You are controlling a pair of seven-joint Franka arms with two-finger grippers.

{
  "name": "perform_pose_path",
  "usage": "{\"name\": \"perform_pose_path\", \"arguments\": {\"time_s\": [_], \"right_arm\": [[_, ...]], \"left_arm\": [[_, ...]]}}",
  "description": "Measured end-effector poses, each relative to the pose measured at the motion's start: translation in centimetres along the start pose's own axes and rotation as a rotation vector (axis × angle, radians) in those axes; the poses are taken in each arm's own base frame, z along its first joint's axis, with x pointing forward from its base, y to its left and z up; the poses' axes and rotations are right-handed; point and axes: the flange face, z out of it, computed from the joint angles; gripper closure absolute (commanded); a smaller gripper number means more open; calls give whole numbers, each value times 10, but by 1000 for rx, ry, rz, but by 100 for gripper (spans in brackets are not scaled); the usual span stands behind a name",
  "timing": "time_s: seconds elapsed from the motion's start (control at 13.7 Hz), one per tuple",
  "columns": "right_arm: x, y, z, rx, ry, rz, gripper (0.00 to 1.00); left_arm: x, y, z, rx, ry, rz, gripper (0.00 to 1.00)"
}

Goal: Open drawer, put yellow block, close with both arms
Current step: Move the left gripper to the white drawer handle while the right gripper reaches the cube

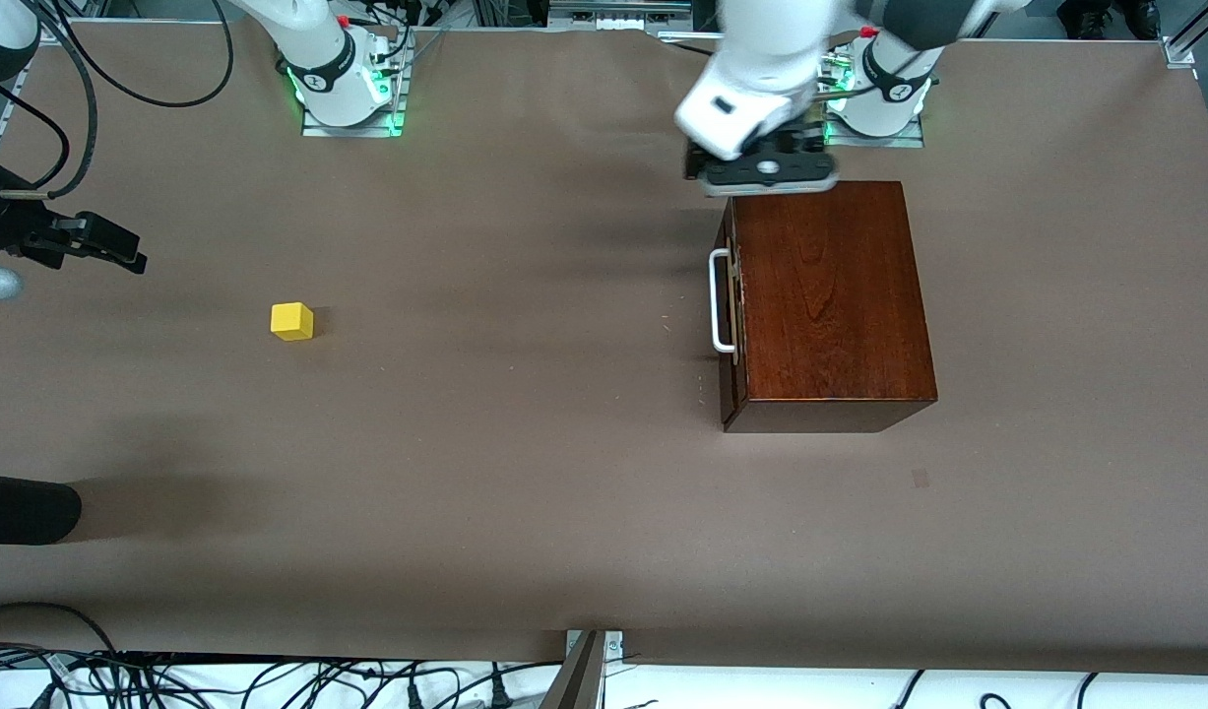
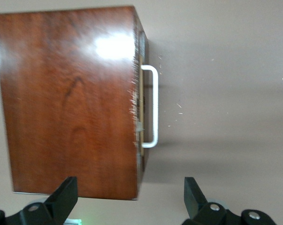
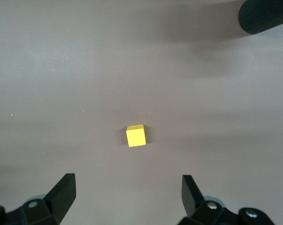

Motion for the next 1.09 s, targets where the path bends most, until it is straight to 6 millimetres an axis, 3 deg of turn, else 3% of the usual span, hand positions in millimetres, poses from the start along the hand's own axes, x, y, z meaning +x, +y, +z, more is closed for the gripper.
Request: {"name": "perform_pose_path", "arguments": {"time_s": [0.22, 0.51, 0.73, 1.09], "right_arm": [[0, 0, 4, 0, -4, 0, 0], [0, -1, 7, 0, -6, -1, 0], [1, -2, 13, 0, -5, -4, 0], [3, -3, 41, 1, 4, -6, 0]], "left_arm": [[-14, 54, 45, 68, -4, 7, 0], [-19, 93, 98, 138, 5, 61, 0], [-17, 108, 132, 184, 9, 93, 0], [3, 113, 185, 261, 35, 118, 0]]}}
